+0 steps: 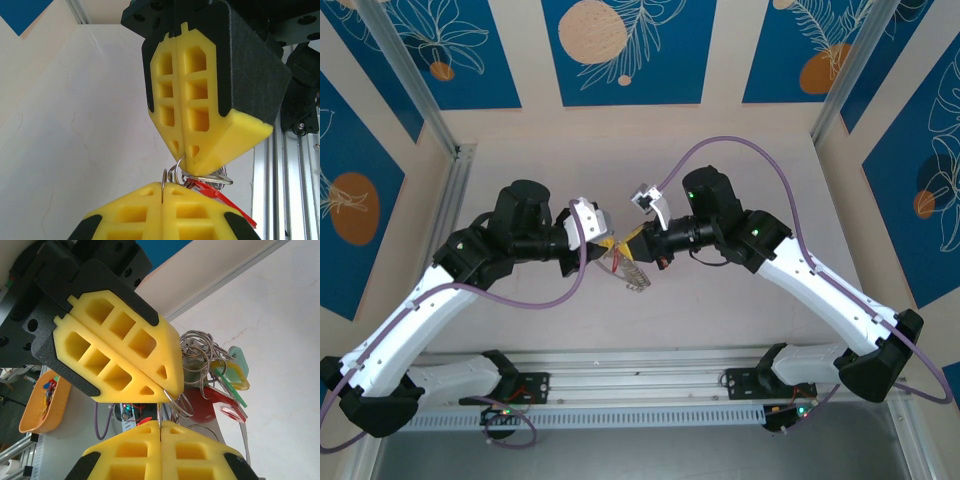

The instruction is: Put the keys on the keyring

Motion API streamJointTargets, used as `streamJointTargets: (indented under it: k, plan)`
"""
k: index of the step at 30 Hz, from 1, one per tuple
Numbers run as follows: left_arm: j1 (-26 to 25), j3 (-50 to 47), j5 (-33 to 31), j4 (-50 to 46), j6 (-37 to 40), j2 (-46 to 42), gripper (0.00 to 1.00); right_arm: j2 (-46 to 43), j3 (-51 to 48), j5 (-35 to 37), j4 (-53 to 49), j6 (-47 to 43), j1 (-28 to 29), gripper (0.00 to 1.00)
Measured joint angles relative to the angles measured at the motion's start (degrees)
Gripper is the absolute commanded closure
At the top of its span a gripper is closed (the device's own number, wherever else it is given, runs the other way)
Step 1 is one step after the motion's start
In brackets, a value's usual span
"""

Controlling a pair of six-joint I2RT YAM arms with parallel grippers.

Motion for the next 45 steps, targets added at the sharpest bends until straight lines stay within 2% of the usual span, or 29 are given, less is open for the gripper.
streamJointTargets:
  k: [37,45]
  plan:
    - [0.0,0.0,0.4,-0.3,0.0,-1.4,1.00,1.6,2.4,0.4,-2.6,1.1,-1.6,1.00]
    - [-0.2,0.0,2.5,-0.1,0.0,-2.3,1.00,2.2,2.4,1.9,-2.6,1.3,-2.3,1.00]
